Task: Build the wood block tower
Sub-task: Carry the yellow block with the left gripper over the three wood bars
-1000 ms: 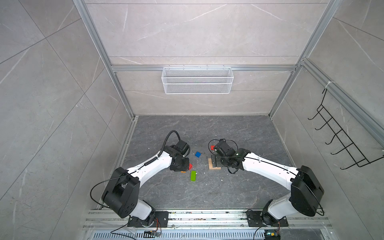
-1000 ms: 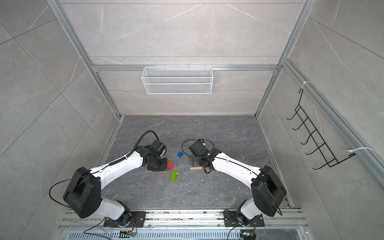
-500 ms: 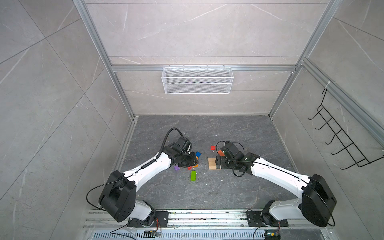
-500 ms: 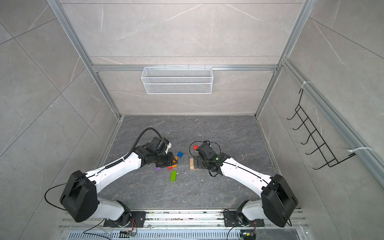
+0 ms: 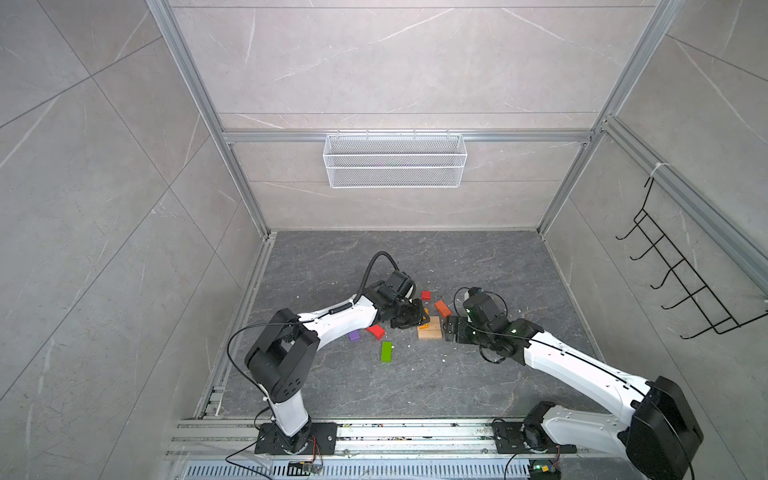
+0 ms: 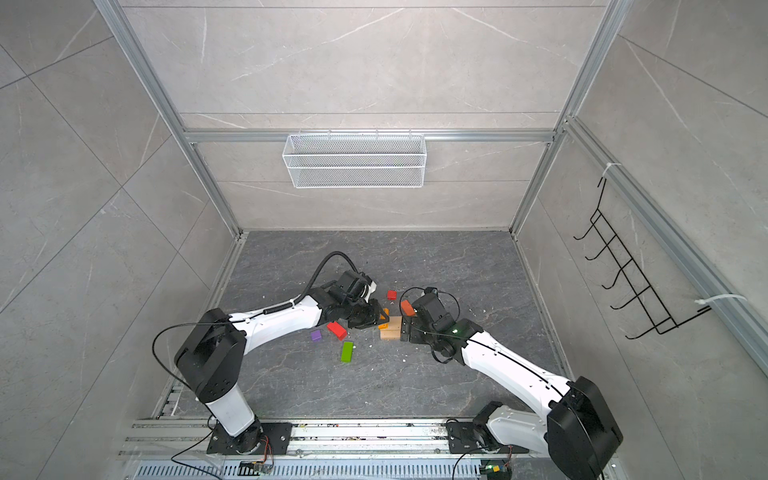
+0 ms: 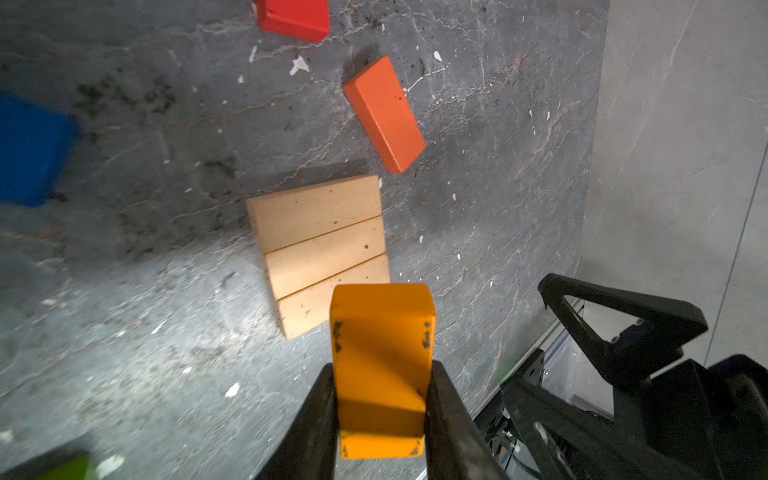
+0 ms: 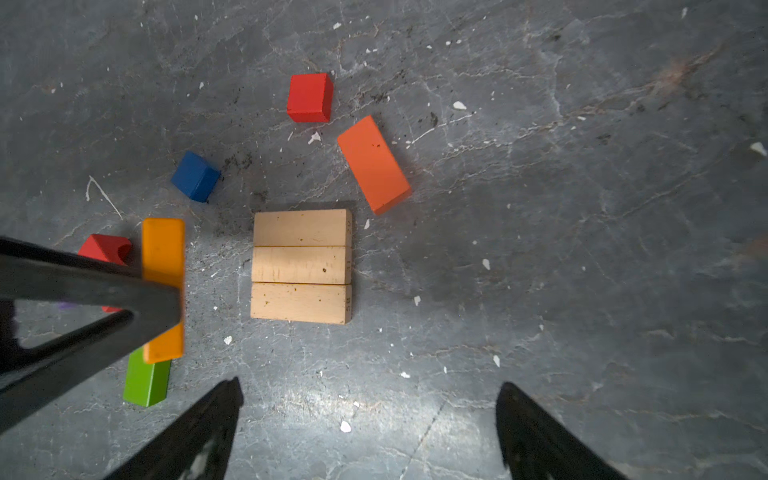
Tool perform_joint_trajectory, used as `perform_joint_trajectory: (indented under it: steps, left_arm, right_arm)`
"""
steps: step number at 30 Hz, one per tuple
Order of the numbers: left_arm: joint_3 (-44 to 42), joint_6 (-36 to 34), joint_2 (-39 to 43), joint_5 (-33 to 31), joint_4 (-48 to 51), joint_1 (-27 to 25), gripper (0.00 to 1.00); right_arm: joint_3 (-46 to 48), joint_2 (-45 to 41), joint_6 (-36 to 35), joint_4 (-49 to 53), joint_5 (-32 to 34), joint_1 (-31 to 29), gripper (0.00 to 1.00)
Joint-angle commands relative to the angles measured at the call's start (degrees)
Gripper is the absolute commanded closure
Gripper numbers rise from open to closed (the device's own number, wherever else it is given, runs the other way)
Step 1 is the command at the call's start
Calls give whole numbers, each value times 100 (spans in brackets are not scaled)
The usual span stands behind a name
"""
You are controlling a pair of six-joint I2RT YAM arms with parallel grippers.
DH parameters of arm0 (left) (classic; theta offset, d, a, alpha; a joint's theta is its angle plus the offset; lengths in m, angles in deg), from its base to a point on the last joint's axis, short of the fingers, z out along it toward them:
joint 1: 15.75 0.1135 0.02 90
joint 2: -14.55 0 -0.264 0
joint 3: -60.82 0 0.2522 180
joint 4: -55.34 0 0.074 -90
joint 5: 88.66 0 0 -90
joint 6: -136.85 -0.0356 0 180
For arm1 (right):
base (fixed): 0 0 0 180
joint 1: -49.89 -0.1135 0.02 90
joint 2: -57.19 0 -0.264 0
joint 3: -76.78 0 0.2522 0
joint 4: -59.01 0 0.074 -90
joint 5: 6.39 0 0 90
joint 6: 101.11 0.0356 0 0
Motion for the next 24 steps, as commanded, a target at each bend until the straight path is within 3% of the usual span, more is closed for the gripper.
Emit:
perform_joint_trajectory:
  steps: [1, 24]
  left_arm:
    - [331, 199, -234, 52, -258, -98, 89]
    - [643, 146, -936, -585, 213, -273, 89]
  right_arm:
    - [69, -141, 112, 146, 82, 86, 3]
    - [141, -88, 179, 190, -61, 230, 5]
